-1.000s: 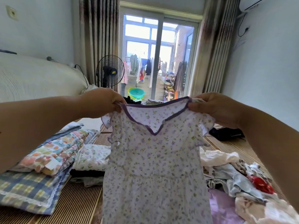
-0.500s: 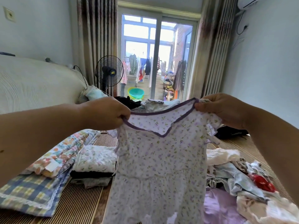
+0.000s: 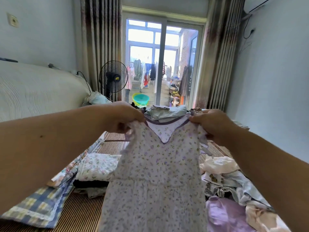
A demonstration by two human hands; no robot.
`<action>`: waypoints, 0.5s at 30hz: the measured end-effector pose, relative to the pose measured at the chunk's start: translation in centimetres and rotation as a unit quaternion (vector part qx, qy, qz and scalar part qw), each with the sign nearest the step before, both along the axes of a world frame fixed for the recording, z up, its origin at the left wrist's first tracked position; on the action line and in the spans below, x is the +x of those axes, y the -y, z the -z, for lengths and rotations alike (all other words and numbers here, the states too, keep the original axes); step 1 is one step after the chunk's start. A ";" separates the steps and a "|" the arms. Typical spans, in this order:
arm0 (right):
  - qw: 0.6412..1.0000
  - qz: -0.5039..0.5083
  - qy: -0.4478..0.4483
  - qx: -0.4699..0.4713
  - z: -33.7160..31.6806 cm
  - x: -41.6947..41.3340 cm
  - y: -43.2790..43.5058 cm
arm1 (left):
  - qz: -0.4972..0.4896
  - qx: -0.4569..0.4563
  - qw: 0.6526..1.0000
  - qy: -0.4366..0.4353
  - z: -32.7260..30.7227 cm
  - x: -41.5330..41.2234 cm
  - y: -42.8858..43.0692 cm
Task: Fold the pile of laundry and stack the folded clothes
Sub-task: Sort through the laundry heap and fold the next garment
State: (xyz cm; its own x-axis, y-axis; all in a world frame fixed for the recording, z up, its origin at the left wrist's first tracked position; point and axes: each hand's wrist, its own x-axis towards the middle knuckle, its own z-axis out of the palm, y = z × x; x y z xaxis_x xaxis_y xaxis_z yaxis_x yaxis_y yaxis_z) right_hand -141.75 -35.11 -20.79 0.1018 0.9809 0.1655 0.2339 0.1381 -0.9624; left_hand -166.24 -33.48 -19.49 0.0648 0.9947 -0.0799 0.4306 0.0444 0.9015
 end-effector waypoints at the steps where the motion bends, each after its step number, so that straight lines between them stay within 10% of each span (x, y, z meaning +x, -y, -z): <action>1: 1.000 0.009 0.002 0.008 0.3 -1.0 0.0 | 0.001 -0.024 1.000 0.001 0.0 1.0 0.0; 10: 0.983 -0.172 -0.044 0.044 -0.4 -4.9 1.5 | 0.125 -0.024 0.991 0.042 -3.1 5.7 2.7; 15: 0.976 -0.154 0.110 0.105 -1.0 -3.6 1.9 | 0.179 0.031 0.980 -0.075 -4.0 3.5 3.9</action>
